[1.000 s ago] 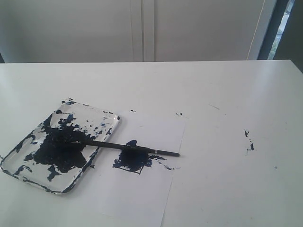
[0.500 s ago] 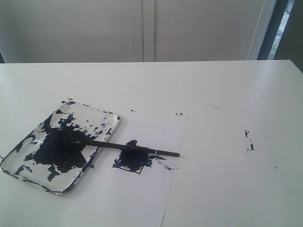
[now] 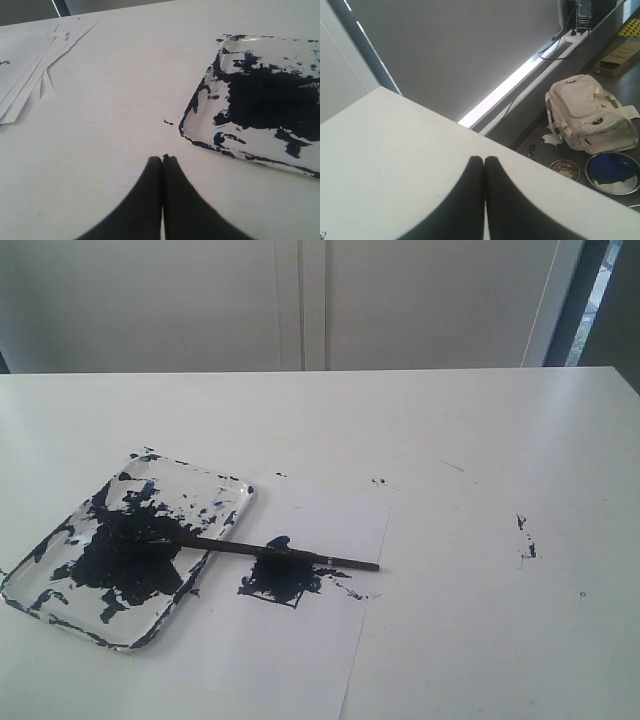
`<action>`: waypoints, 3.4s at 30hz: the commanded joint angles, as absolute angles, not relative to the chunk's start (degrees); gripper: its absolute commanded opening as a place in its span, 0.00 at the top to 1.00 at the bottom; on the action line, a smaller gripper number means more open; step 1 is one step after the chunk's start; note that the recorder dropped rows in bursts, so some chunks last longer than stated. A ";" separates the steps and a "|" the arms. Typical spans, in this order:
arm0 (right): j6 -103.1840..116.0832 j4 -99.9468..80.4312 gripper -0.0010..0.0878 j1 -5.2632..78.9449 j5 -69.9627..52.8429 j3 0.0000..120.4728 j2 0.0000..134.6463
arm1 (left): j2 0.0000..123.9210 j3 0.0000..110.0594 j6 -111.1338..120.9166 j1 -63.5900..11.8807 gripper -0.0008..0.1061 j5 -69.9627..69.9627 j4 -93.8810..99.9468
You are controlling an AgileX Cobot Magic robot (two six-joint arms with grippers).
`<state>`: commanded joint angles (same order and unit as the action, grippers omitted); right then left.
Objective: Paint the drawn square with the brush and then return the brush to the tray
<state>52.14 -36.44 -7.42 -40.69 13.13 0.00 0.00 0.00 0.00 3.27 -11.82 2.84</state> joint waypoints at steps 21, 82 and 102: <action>52.14 -36.54 0.99 -7.42 -40.66 13.09 0.00 | 0.00 0.00 0.00 3.27 0.99 -11.82 2.84; -2.36 0.00 0.99 3.60 -19.14 0.00 0.00 | 0.00 0.00 0.00 3.27 0.99 -11.61 2.84; -1.40 0.00 0.99 4.43 -19.14 0.00 0.00 | 0.00 0.00 0.00 3.27 0.99 -11.61 2.84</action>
<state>-1.40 0.00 4.43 -19.14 0.00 0.00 0.00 0.00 0.00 3.27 -11.61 2.84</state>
